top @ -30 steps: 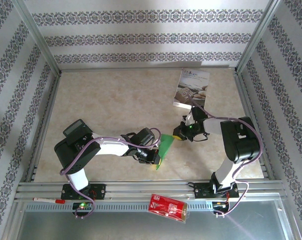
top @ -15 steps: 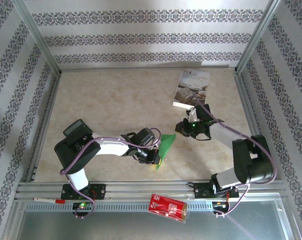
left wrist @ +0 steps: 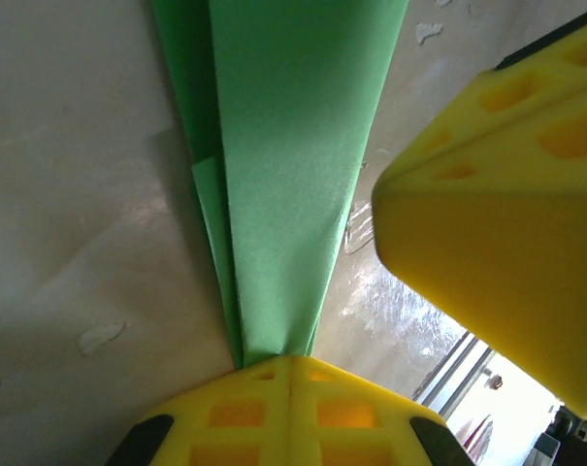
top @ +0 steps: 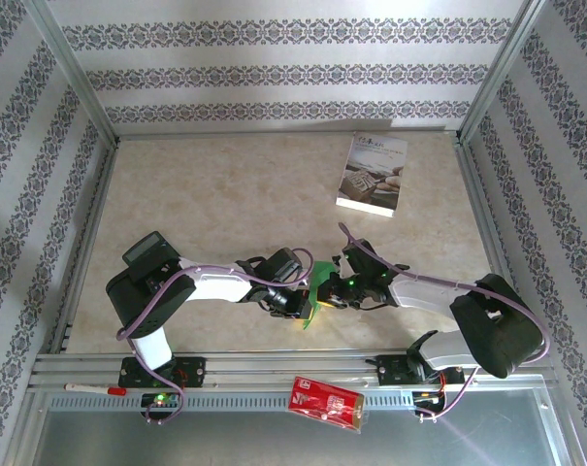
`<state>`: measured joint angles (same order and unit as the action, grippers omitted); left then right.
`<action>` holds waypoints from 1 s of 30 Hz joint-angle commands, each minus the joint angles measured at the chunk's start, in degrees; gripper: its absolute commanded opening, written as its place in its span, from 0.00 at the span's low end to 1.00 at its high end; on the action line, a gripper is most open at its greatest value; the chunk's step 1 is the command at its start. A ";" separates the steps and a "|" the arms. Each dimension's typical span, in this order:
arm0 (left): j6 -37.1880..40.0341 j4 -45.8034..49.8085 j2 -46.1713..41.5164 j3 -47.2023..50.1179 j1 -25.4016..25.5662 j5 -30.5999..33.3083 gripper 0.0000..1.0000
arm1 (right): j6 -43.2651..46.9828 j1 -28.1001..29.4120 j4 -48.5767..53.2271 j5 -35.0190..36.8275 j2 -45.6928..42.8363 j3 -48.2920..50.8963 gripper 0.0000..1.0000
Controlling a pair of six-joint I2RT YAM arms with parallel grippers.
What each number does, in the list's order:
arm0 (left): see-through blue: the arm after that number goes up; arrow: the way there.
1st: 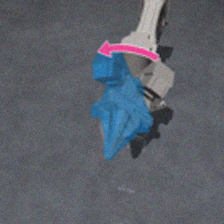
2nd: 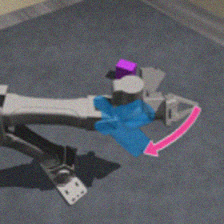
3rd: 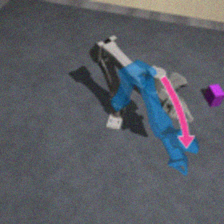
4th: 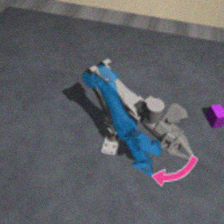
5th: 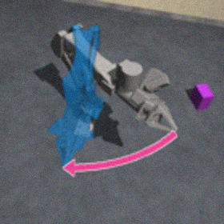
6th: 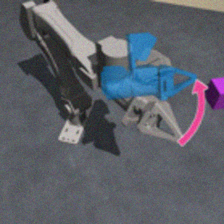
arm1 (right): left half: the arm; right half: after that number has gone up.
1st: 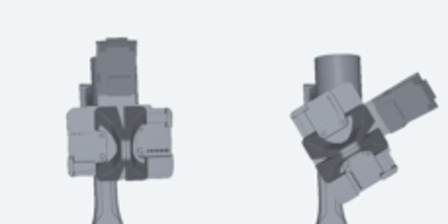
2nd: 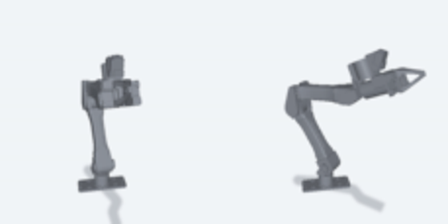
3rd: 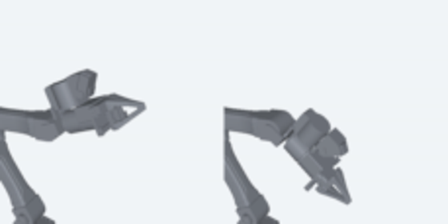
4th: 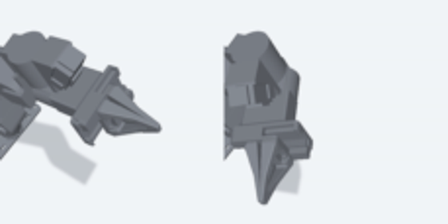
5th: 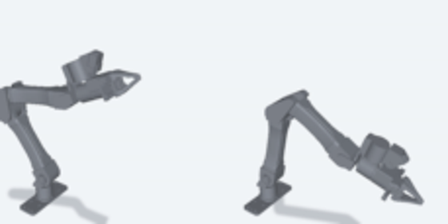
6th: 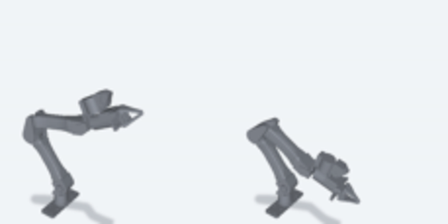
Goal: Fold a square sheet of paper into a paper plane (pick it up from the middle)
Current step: Fold the wing for the fifth time at the center of the table.
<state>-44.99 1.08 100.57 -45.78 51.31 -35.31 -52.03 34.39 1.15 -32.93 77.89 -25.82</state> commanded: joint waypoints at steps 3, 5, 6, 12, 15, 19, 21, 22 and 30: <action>0.52 11.05 3.45 2.12 0.23 8.95 0.00 | -3.29 1.55 -4.67 2.20 2.01 1.31 0.08; 0.50 11.09 3.57 2.15 0.28 9.03 0.00 | -3.60 2.07 -5.45 2.13 3.25 1.15 0.08; 0.52 11.05 3.57 2.10 0.28 9.01 0.00 | -3.73 2.31 -5.79 2.16 3.54 1.30 0.08; 0.49 11.19 3.56 2.14 0.28 9.12 0.00 | -2.77 2.00 -5.07 3.04 5.05 1.75 0.08; 0.56 11.24 3.73 2.41 0.28 9.12 0.00 | -0.59 -0.24 -3.73 3.05 6.05 1.38 0.07; 0.85 11.48 3.91 2.89 0.25 9.21 0.00 | 2.29 -3.29 -2.70 2.93 7.60 0.71 0.07; 1.12 11.84 4.01 2.96 0.26 9.30 0.00 | 3.63 -5.32 -2.64 2.46 8.41 0.29 0.07; 1.30 11.96 4.07 3.02 0.24 9.38 0.00 | 4.34 -6.45 -2.59 2.13 8.76 0.04 0.06; 1.89 12.19 4.29 3.55 0.28 9.33 0.00 | 9.41 -13.76 -0.41 0.85 11.62 -4.94 0.06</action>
<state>-44.93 1.10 100.60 -46.00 51.37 -33.91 -46.50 23.94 -0.47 -40.12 87.72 -28.69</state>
